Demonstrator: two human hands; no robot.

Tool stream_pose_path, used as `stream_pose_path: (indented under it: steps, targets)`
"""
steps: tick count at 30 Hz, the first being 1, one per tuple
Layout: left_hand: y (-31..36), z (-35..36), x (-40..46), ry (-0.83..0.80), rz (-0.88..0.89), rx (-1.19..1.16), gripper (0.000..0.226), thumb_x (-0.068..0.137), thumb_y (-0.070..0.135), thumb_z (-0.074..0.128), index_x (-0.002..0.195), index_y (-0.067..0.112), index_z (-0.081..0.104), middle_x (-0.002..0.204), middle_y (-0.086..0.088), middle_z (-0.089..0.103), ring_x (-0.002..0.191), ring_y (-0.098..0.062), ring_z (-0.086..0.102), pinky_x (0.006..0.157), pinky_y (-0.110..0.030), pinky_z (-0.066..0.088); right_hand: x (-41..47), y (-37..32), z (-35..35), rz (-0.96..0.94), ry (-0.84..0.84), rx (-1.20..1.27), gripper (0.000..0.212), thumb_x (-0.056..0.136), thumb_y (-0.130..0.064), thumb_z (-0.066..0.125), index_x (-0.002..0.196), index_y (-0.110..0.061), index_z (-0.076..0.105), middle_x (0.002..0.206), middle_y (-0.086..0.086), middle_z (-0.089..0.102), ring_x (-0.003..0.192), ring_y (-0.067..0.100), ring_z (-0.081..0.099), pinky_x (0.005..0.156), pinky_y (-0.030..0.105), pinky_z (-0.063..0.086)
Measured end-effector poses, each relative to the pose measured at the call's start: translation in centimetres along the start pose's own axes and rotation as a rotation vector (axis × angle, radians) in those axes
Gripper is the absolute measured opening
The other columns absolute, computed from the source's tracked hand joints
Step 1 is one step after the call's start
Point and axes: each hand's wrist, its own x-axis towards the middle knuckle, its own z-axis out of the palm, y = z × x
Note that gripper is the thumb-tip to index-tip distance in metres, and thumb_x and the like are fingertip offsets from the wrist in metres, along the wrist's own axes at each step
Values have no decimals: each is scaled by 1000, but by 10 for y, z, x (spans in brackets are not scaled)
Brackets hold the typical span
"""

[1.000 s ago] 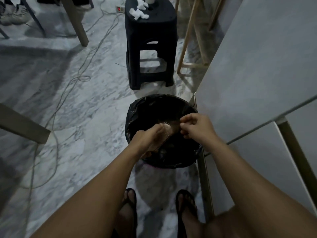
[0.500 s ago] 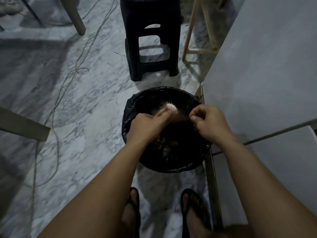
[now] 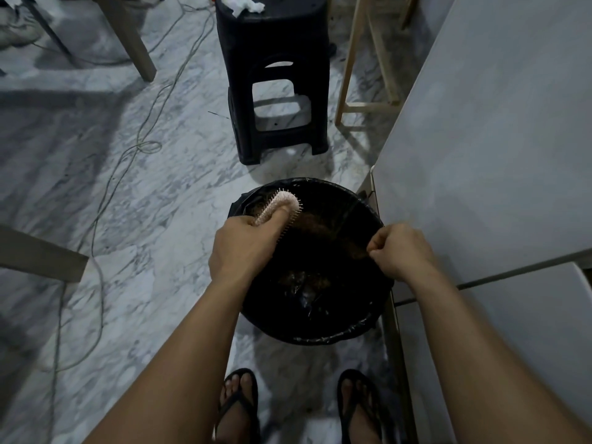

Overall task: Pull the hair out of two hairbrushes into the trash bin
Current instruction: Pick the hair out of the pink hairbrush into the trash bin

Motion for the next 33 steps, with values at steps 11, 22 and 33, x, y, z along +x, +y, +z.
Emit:
stream_pose_path:
  steps: [11, 22, 33]
  targets:
    - [13, 15, -8, -102, 68, 121, 65, 61, 81, 56, 50, 18, 50, 62, -1, 61, 75, -30, 67, 62, -35, 43, -14, -33, 10, -325, -239, 599, 61, 85, -19, 69, 140, -16, 43, 103, -7, 70, 102, 12, 65, 94, 31, 49]
    - [13, -9, 6, 66, 35, 39, 63, 68, 77, 61, 59, 14, 61, 66, -4, 66, 70, -28, 65, 59, -33, 42, -1, -9, 0, -144, -79, 55, 23, 86, -17, 63, 66, -28, 68, 80, 0, 72, 85, 21, 67, 73, 28, 51]
    - [11, -8, 4, -27, 76, 112, 58, 71, 73, 63, 55, 17, 58, 58, 2, 60, 66, -22, 63, 57, -30, 38, -9, -22, 1, -261, -365, 210, 76, 78, -2, 62, 147, -17, 36, 147, 4, 47, 109, 12, 61, 84, 22, 50]
